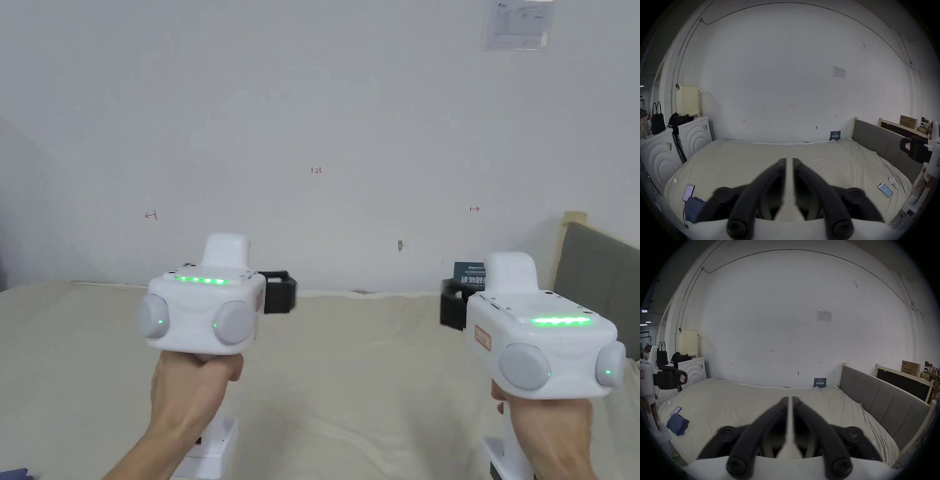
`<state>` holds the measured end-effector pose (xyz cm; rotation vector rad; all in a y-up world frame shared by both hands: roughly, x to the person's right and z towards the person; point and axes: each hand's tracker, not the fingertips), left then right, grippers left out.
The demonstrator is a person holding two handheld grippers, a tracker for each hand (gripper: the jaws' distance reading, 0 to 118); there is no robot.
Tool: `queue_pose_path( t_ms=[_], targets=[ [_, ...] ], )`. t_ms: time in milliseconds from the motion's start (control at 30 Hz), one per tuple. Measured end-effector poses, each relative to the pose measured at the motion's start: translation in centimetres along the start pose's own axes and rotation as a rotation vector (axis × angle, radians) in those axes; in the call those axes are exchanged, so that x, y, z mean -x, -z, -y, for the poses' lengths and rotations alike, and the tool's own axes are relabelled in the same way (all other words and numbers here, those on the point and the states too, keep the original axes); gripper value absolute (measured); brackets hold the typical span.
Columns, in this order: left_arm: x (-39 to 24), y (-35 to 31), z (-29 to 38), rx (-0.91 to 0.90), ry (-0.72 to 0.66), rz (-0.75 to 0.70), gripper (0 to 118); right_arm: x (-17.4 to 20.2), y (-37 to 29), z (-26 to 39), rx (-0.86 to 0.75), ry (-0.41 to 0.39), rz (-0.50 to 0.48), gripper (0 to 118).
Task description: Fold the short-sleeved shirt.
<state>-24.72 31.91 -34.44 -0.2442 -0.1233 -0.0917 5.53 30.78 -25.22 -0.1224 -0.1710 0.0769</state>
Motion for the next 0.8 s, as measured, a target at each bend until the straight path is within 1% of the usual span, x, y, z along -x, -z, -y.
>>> queue_pose_path(
  t_ms=[33, 67, 100, 133, 167, 200, 267, 333, 433, 533, 633, 700, 733, 800],
  targets=[
    [0.2, -0.2, 0.9, -0.031, 0.034, -0.135, 117, 0.2, 0.1, 0.2, 0.029, -0.028, 0.016, 116],
    [0.0, 1.0, 1.5, -0.016, 0.001, -0.029, 118, 0.5, -0.7, 0.7, -0.021, 0.014, 0.040, 118],
    [0.3, 0.6, 1.6, 0.012, -0.004, -0.012, 118, 1.0, -0.9, 0.8, 0.001, -0.033, 0.007, 118],
    [0.5, -0.2, 1.5, 0.060, -0.034, 0.008, 118, 1.3, -0.9, 0.9, 0.023, -0.038, 0.018, 118],
    [0.9, -0.3, 1.5, 0.088, -0.058, 0.063, 118, 0.2, -0.4, 1.0, 0.039, -0.039, 0.035, 118],
    [1.2, -0.7, 1.6, 0.074, -0.101, 0.099, 118, 0.0, -0.4, 1.0, 0.040, -0.028, 0.038, 118],
    [2.0, -0.9, 1.4, 0.062, -0.167, 0.117, 118, -0.5, -0.4, 1.1, 0.061, 0.004, 0.047, 118],
    [2.4, -1.5, 1.4, 0.113, -0.198, 0.095, 118, -1.3, -0.6, 1.5, 0.083, 0.038, 0.029, 118],
    [2.5, -2.9, 1.4, 0.099, -0.160, 0.092, 118, -1.4, -0.7, 1.7, 0.084, 0.046, 0.023, 118],
    [1.8, -3.6, 1.1, 0.097, -0.124, 0.051, 118, -1.4, -0.8, 1.8, 0.081, 0.051, 0.009, 118],
    [1.9, -3.7, 0.8, 0.098, -0.054, 0.065, 118, -0.7, -1.6, 1.4, 0.084, 0.041, -0.004, 118],
    [2.3, -3.7, 0.5, 0.096, -0.094, 0.082, 118, -0.4, -1.7, 1.5, 0.091, 0.046, -0.011, 118],
    [2.5, -3.7, 0.5, 0.085, -0.152, 0.076, 118, -0.3, -1.8, 1.6, 0.091, 0.048, -0.012, 118],
    [3.0, -4.0, 0.6, 0.096, -0.198, 0.136, 118, 0.2, -2.2, 1.6, 0.100, 0.048, 0.016, 118]
  ],
)
